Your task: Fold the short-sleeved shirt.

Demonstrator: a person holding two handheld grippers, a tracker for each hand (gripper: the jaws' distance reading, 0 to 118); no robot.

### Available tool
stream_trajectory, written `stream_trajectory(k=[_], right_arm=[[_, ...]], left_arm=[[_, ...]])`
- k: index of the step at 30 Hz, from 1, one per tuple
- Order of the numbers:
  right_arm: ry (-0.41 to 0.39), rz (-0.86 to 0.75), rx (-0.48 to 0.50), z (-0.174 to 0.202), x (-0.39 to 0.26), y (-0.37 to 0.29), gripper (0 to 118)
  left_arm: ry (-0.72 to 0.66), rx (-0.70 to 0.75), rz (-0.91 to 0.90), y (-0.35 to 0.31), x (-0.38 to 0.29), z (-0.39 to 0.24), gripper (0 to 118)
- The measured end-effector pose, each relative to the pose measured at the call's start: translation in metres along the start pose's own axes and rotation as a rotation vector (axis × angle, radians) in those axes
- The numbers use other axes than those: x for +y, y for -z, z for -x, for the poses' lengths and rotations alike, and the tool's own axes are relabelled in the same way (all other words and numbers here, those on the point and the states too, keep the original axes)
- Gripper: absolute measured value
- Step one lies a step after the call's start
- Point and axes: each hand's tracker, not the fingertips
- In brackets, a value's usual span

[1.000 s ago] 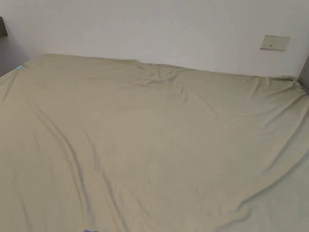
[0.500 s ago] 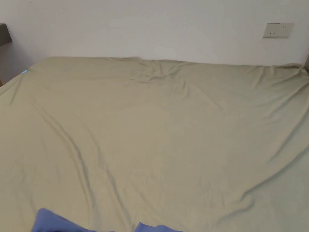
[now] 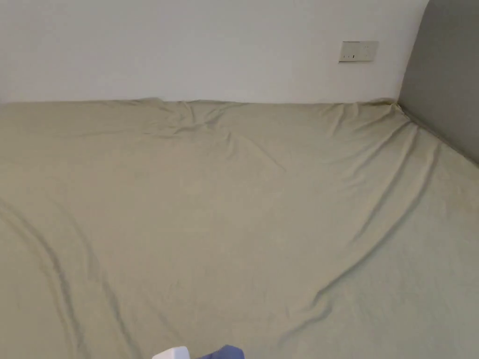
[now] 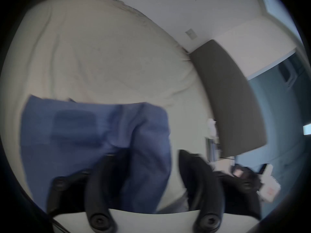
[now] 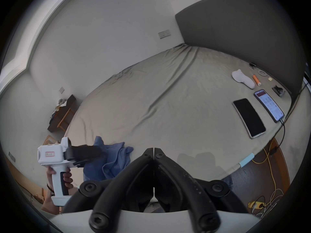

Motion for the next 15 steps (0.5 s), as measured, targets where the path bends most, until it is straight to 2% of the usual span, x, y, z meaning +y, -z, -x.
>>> stream_trajectory(k=[1, 2, 4, 7, 9, 11, 12, 15], right_arm=[[0.015, 0.001, -0.008, -0.003, -0.001, -0.001, 2], [0.027, 0.002, -0.009, -0.005, -0.002, 0.000, 2], [0.040, 0.013, -0.009, -0.007, -0.003, 0.002, 2], [0.013, 0.019, -0.010, -0.004, -0.003, 0.007, 2], [-0.006, 0.022, 0.010, 0.001, -0.001, 0.009, 2], [-0.010, 0.028, 0.047, 0.004, 0.000, 0.012, 2], [-0.012, 0.029, 0.059, 0.006, 0.000, 0.014, 2], [-0.020, 0.031, 0.070, 0.010, 0.001, 0.017, 2]], left_arm=[[-0.017, -0.107, 0.010, -0.003, -0.003, -0.003, 90], [-0.026, -0.194, 0.030, -0.008, -0.004, -0.005, 89], [-0.025, -0.260, 0.049, -0.022, -0.001, -0.004, 76], [-0.023, -0.206, -0.024, -0.047, 0.004, 0.000, 62], [0.018, -0.048, -0.051, -0.052, 0.006, 0.000, 28], [0.091, 0.117, -0.032, -0.045, 0.006, 0.000, 11], [0.115, 0.150, 0.008, -0.038, 0.006, 0.001, 10], [0.075, 0.037, 0.115, -0.003, 0.000, 0.003, 10]])
